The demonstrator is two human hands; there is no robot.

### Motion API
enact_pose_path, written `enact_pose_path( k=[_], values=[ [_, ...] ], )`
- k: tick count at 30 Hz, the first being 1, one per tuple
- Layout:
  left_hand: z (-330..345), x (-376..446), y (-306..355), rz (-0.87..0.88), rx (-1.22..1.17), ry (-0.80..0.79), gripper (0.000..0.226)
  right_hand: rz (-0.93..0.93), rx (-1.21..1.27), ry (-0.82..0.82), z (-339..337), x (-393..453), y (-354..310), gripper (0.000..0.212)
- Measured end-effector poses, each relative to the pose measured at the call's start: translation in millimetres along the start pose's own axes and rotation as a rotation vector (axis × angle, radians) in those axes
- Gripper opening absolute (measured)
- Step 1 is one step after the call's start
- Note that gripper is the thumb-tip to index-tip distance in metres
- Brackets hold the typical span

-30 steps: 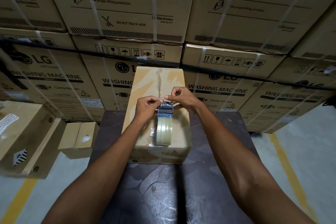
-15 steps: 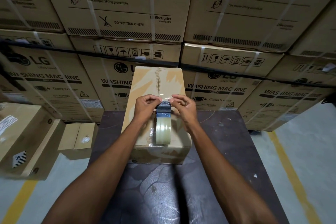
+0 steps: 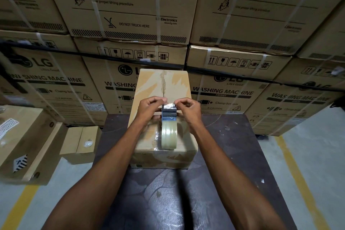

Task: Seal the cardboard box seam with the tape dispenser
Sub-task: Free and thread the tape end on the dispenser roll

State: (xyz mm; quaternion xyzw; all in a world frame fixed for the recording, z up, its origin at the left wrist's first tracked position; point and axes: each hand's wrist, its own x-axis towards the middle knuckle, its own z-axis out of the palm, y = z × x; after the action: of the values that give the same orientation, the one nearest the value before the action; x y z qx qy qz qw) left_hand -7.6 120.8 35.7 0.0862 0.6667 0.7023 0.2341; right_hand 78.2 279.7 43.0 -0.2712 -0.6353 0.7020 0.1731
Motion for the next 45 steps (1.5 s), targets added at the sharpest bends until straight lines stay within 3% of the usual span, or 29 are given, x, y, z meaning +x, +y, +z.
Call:
enact_pose_path(
  k=[5,14,22,29,35,45],
  values=[
    [-3,5,-2,0.108,0.068,-0.005,0.02,-0.003,0.028,-0.008,0,-3,-1,0.008],
    [-1,4,3,0.102,0.035,-0.026,0.011,-0.038,0.055,0.001,0,-8,-1,0.007],
    [-7,-1,8,0.081,0.006,-0.1,0.017,-0.037,0.085,0.024,3,-8,2,0.008],
    [-7,-2,7,0.065,0.01,-0.065,0.015,-0.035,0.102,0.031,4,-7,3,0.005],
    [-2,0,13,0.013,0.029,-0.014,0.029,-0.051,0.096,0.042,8,-4,10,0.007],
    [2,5,14,0.009,0.043,-0.036,0.009,-0.058,0.074,0.048,6,-7,6,0.012]
  ],
)
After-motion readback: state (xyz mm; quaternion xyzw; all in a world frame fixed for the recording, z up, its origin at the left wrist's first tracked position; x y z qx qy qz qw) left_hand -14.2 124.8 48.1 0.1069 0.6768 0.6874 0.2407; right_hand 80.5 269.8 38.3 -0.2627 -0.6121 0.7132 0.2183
